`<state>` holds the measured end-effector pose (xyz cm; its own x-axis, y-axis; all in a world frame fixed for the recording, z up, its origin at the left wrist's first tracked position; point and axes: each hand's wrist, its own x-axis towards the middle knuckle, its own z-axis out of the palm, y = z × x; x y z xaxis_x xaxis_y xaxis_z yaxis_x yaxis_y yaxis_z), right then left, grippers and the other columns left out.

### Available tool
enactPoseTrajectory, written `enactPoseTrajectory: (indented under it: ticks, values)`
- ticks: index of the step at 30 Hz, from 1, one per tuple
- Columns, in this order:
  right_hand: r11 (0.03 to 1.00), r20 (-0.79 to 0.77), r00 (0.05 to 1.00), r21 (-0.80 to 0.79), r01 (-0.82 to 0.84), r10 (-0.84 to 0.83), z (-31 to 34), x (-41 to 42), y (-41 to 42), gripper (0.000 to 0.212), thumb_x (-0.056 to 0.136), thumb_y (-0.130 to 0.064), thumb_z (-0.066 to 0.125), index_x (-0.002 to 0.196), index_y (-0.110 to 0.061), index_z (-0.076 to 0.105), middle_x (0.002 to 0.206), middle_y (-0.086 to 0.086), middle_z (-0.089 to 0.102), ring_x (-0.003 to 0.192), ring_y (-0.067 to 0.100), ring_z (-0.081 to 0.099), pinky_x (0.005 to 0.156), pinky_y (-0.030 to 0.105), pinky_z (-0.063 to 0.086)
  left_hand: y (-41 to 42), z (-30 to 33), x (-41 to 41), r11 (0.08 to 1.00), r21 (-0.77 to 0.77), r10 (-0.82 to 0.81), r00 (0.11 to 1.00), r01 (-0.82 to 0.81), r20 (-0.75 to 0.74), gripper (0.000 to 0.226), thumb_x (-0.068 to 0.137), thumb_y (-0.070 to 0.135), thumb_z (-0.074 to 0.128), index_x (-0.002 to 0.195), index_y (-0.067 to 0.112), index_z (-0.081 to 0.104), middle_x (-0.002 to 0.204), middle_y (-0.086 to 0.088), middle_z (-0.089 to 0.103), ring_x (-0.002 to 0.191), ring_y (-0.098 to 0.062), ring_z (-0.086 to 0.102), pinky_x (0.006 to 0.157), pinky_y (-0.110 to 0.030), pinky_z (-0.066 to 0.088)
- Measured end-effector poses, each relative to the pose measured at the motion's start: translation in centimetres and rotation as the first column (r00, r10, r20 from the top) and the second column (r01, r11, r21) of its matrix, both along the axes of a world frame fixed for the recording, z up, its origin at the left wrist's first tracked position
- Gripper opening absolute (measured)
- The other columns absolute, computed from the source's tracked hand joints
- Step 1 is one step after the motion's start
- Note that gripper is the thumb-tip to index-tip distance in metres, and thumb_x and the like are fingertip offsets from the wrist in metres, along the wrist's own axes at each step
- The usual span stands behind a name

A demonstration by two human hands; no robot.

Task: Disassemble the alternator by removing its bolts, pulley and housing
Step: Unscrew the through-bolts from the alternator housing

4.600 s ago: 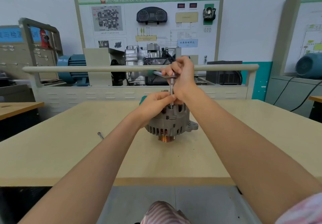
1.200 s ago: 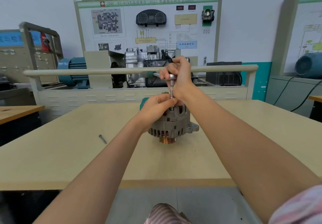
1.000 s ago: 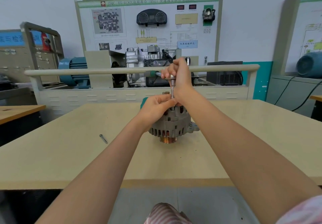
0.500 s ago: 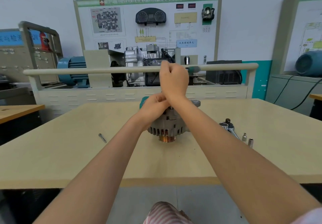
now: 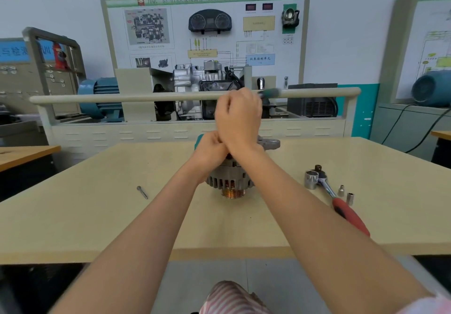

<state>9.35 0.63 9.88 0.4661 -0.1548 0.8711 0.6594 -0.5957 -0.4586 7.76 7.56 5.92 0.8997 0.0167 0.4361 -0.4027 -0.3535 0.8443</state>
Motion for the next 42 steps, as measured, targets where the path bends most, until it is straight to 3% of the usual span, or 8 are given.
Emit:
enactPoseTrajectory:
  ticks: [3,8,16,22,26,31,37,42]
  values:
    - [0.918,0.028,0.945,-0.229,0.324,-0.327,-0.2,-0.2,0.6,0.029,0.088,-0.023,0.038,0.089,-0.005,0.061,0.095,0.008,0.054,0.098,0.025,0.044,0.104,0.036,0.023,-0.2,-0.1,0.1,0.998,0.016,0.060,0.998,-0.060,0.016,0.019,0.092,0.010,0.053,0.077,0.021,0.056,0.074,0.002,0.060,0.071,-0.008,0.052,0.060,-0.021,0.043]
    - [0.965,-0.081,0.971,0.161,-0.209,0.223,1.4,0.5,-0.4,0.048,0.094,-0.022,0.041,0.048,-0.009,0.044,0.057,0.004,0.049,0.068,0.020,0.051,0.086,0.038,0.039,-0.7,0.1,-0.3,1.000,0.000,-0.013,1.000,0.013,0.021,0.021,0.092,0.015,0.054,0.076,0.025,0.063,0.065,0.014,0.066,0.067,0.000,0.060,0.057,-0.013,0.043]
    - [0.298,-0.037,0.374,0.678,-0.672,0.927,3.2,1.9,-2.6,0.064,0.094,-0.016,0.032,0.031,-0.017,0.036,0.037,0.003,0.037,0.042,0.012,0.041,0.075,0.027,0.044,-0.5,0.1,-0.5,0.990,-0.034,-0.135,0.991,0.135,-0.004,0.019,0.094,0.024,0.055,0.099,0.020,0.073,0.094,0.007,0.075,0.088,-0.004,0.068,0.066,-0.008,0.048]
    - [0.969,-0.041,0.977,0.146,-0.201,0.209,0.3,0.0,-0.3,0.038,0.091,-0.019,0.038,0.062,-0.005,0.059,0.062,-0.006,0.053,0.072,0.010,0.053,0.080,0.025,0.039,-0.5,0.0,-0.5,1.000,-0.004,0.000,1.000,0.000,0.010,0.027,0.091,0.005,0.052,0.070,0.019,0.062,0.063,0.006,0.063,0.066,-0.008,0.058,0.056,-0.013,0.043]
    - [0.918,0.043,0.940,-0.205,0.339,-0.337,-0.6,-0.3,0.4,0.029,0.085,-0.027,0.041,0.091,-0.006,0.060,0.095,0.007,0.053,0.099,0.025,0.044,0.107,0.036,0.022,-0.8,0.1,-0.5,0.997,0.014,0.073,0.997,-0.073,-0.009,0.015,0.093,0.008,0.052,0.083,0.018,0.057,0.086,-0.008,0.063,0.079,-0.014,0.054,0.070,-0.028,0.046]
    - [0.981,-0.072,0.983,0.108,-0.160,0.168,1.3,0.2,-0.3,0.045,0.092,-0.021,0.044,0.048,-0.015,0.039,0.053,-0.008,0.042,0.064,0.012,0.044,0.082,0.032,0.037,-1.0,0.2,-0.8,1.000,0.013,0.017,1.000,-0.016,-0.010,0.015,0.094,0.015,0.052,0.088,0.022,0.063,0.080,0.005,0.066,0.080,-0.011,0.059,0.066,-0.023,0.044]
    - [0.355,-0.056,0.455,0.711,-0.607,0.889,3.1,1.3,-2.2,0.064,0.095,-0.018,0.032,0.031,-0.018,0.034,0.037,0.003,0.039,0.047,0.015,0.040,0.089,0.036,0.039,-0.8,0.4,-0.8,0.996,-0.016,-0.090,0.996,0.089,-0.029,0.019,0.096,0.024,0.052,0.101,0.025,0.070,0.093,0.007,0.074,0.089,-0.008,0.068,0.078,-0.024,0.048]
    - [0.727,-0.120,0.788,0.487,-0.483,0.604,1.8,0.0,-0.7,0.045,0.095,-0.016,0.035,0.051,-0.010,0.044,0.048,-0.004,0.044,0.053,0.011,0.044,0.071,0.032,0.043,-0.6,0.3,-0.8,0.999,-0.010,-0.046,0.999,0.045,-0.020,0.015,0.093,0.015,0.055,0.091,0.016,0.070,0.080,0.007,0.072,0.082,-0.012,0.066,0.071,-0.019,0.049]
